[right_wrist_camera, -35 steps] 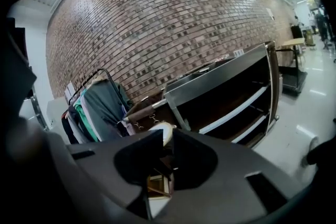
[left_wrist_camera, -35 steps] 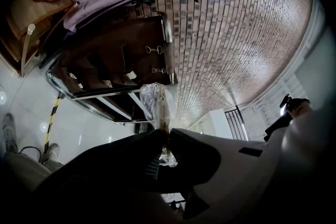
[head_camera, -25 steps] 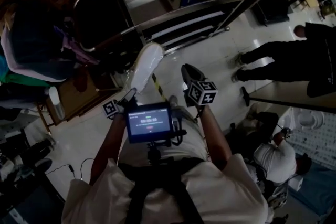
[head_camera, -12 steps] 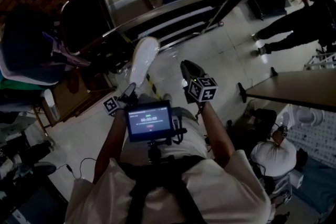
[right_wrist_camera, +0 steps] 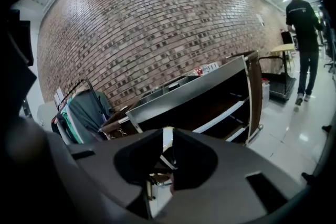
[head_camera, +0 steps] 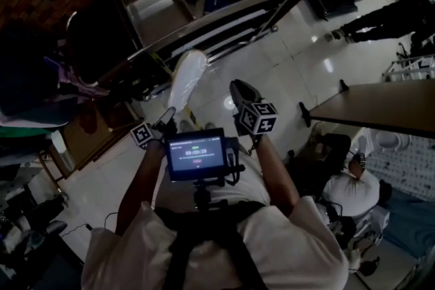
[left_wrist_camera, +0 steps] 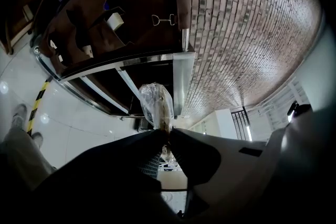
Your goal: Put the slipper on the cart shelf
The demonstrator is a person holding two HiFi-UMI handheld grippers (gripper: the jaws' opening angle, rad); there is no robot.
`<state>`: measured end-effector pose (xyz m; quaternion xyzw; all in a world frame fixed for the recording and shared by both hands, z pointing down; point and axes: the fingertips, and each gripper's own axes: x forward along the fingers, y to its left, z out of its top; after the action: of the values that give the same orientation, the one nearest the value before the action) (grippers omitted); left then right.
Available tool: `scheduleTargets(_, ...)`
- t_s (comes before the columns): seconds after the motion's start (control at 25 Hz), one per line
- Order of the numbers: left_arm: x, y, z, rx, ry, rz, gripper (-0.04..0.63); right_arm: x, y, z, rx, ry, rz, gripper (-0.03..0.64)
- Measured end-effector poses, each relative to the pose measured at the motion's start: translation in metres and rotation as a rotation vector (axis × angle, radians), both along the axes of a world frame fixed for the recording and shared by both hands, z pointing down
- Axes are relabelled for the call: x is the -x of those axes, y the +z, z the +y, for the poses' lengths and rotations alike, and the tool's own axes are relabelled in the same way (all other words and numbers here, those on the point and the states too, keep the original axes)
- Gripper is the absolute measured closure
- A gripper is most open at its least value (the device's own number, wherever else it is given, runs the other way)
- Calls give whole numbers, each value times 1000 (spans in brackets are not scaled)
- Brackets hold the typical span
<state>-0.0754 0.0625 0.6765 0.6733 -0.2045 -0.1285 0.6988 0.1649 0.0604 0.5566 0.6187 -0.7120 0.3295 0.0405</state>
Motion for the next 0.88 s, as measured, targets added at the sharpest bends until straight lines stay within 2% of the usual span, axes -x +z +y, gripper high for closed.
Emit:
scheduleTargets(0.2,-2,7,-22,11,19,25,546,7,2,-17,25,1,26,552)
scheduleTargets(0.32,-1,14,-32,11,28,9,546,10,6,-33,23,-19,28,552)
scheduleTargets(0.44,-4,10,-38,-5,20,10,546,15,11,-53,26,-73,23,552)
scheduleTargets(0.52,-1,12,-39,4,-2,-16,546,19,13,-67,19,-120,16,552)
scheduleTargets(0.64,-6,13,-49,17,-62,-31,546,15,18,-95,9,-177,-9,552)
scheduleTargets(0.72,-13,12,-45,46,-133,-26,546,8,14,-108,2,-223,-25,552)
scheduleTargets(0.88,-25,25,-46,80,-263,-72,546,-20,11,-137,-10,-283,-64,552)
